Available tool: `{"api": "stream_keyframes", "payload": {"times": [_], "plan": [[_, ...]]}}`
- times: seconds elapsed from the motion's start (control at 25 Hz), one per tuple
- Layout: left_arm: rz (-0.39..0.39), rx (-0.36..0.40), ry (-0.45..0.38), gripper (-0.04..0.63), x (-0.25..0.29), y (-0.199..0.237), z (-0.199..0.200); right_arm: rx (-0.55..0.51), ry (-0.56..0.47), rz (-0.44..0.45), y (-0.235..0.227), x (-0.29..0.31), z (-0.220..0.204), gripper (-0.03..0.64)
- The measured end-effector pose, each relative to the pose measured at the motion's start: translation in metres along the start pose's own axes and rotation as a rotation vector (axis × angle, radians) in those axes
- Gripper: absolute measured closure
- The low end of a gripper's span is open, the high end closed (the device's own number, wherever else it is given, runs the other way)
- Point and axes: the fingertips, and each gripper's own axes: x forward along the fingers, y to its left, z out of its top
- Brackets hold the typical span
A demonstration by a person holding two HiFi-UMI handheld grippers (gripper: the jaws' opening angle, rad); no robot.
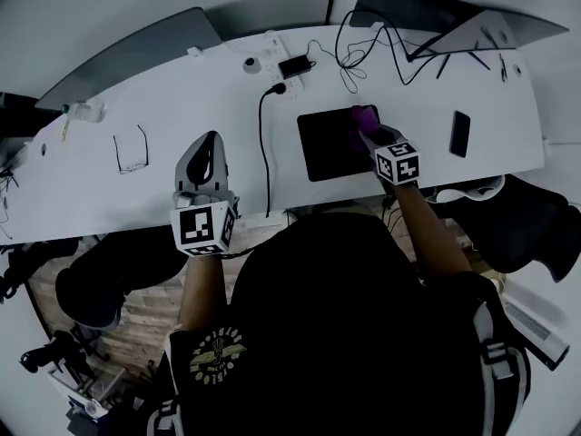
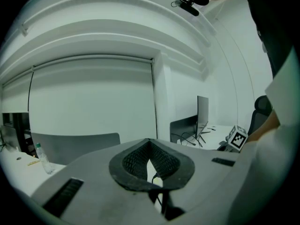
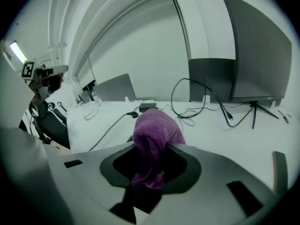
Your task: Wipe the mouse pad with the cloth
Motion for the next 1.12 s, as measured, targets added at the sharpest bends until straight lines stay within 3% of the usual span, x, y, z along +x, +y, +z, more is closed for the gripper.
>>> {"api": "stream_keyframes", "payload": {"times": [0.28,0.48,0.76,1.12], "plan": [[-0.003,0.015,-0.003,0.594,-0.034,0.004,-0.003,0.004,-0.047,0.176,0.1,0.0,0.007,0.506],[0.009,0.024,0.031,0.594,-0.065,0.012,-0.018,-0.029,0.016,0.225,0.146,0.03,-0.02,0.506],[0.029,0.038,0.037,0.594,-0.098,0.027,-0.026,-0.02,0.127,0.125,0.135,0.063,-0.075,0.508],[0.031,0.023,0.059,0.594,-0.112,0.025,-0.042,-0.023,0.177,0.013,0.096,0.054,-0.104,0.508]]}}
